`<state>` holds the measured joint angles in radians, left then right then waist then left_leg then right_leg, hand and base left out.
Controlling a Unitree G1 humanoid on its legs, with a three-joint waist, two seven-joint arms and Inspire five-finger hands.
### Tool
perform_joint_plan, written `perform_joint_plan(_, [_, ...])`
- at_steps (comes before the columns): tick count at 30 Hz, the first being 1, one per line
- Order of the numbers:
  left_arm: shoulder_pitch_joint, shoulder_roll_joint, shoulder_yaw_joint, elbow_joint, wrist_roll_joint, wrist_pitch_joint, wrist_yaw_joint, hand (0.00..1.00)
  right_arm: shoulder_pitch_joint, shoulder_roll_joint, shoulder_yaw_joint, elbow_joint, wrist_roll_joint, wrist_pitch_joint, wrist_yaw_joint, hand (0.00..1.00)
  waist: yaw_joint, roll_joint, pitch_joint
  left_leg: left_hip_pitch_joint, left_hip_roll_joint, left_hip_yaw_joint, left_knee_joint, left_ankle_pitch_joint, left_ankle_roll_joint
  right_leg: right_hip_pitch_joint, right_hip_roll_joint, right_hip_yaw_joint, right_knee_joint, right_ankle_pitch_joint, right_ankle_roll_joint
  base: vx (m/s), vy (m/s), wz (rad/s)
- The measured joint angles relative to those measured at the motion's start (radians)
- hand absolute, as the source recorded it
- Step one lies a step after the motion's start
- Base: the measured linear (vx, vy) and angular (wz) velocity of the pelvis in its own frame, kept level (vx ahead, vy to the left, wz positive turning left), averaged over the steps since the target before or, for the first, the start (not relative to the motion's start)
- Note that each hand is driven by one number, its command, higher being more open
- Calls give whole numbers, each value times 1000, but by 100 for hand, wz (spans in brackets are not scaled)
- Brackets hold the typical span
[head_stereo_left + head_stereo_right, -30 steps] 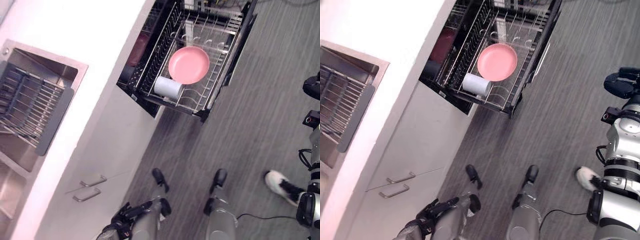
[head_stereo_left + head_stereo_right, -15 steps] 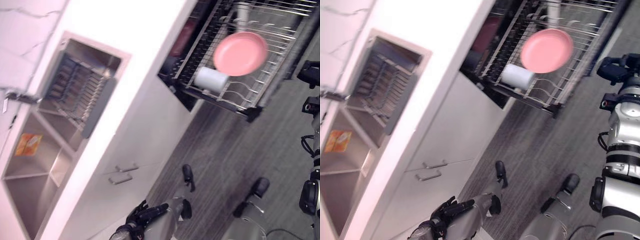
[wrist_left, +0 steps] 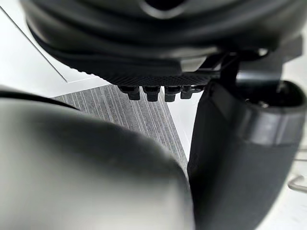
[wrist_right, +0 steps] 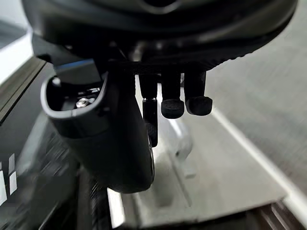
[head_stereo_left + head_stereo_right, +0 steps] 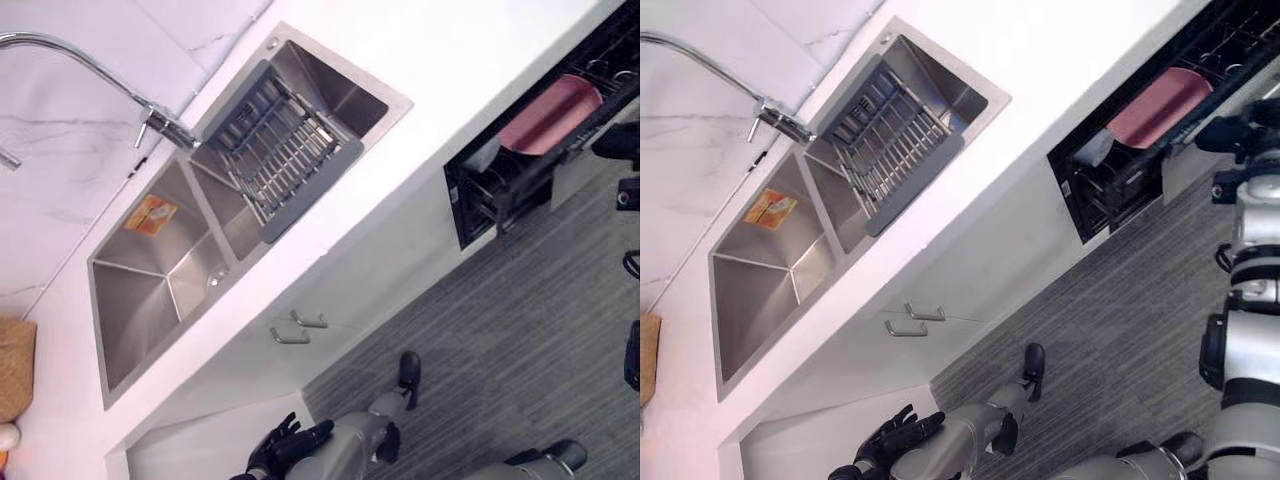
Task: Walk over to the sink, pick up the cup, carry it to the dishwasher, place the cup inside the dishwasher, then close the dishwasher door
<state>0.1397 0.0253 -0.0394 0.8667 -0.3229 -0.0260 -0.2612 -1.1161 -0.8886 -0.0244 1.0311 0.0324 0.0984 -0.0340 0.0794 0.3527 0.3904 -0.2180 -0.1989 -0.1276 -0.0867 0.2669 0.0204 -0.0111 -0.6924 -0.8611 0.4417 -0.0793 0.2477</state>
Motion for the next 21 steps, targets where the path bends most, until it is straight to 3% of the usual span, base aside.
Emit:
perform_joint_plan(1, [0,-1,9,-4,3,3,-13,100,-25,6,12,19,9,-8,25,100,5,-2,1,3,2,-3,0,0,0,11,6,-5,-4,-3,1,26,-137,18])
perform_joint_plan(3, [0,-1,21,-4,-25,21,-45,100,-33,10,11,32,99,-8,74,100,11,-9,7,16,5,-4,0,0,0,34,17,-16,-16,-4,0,25,-128,11])
perform_joint_plan(4, [1,2,29,0,-116,83,-101,100,-31,11,-4,71,227,3,97,100,11,-19,15,31,7,-4,0,-2,-3,57,27,-18,-33,-4,-1,20,-109,4])
perform_joint_plan(5, [1,3,33,4,-135,96,-113,100,-26,16,-15,82,255,6,110,100,11,-22,17,35,9,-4,0,-4,-5,62,30,-19,-38,-3,-1,19,-104,-6])
perform_joint_plan(6, [0,25,51,16,-208,136,-160,100,25,38,-81,92,400,6,169,100,7,-38,29,49,19,-3,0,-8,-10,84,52,-22,-61,-2,-3,10,-87,-10])
perform_joint_plan(8, [-1,44,52,35,-281,151,-195,100,76,92,-169,90,522,6,200,100,1,-52,40,62,38,-2,0,-15,-20,97,78,-23,-82,1,-5,10,-119,-13])
perform_joint_plan(10, [-3,62,54,52,-368,159,-228,100,204,200,-291,48,738,-4,290,100,0,-74,56,81,71,-1,0,-23,-30,121,121,-24,-110,2,-7,4,-136,-13])
perform_joint_plan(13, [-6,74,68,58,-416,170,-260,100,366,338,-375,17,790,-17,415,100,3,-97,73,89,119,3,-1,-33,-43,135,181,-22,-142,6,-15,6,-135,-8])
perform_joint_plan(16, [-22,74,101,78,-440,173,-277,100,491,407,-426,80,766,-24,475,100,22,-123,83,74,152,6,-4,-35,-56,128,226,-22,-172,12,-25,-6,-102,-7])
perform_joint_plan(19, [-50,88,155,129,-442,153,-273,100,712,564,-574,130,753,-80,488,100,28,-206,83,48,166,55,-6,-48,-65,109,241,-28,-183,6,-55,33,-31,3])
perform_joint_plan(21, [-43,98,179,147,-414,124,-241,100,915,663,-606,154,661,-119,452,100,1,-270,79,80,166,54,-6,-70,-54,108,228,49,-124,53,-150,124,29,8])
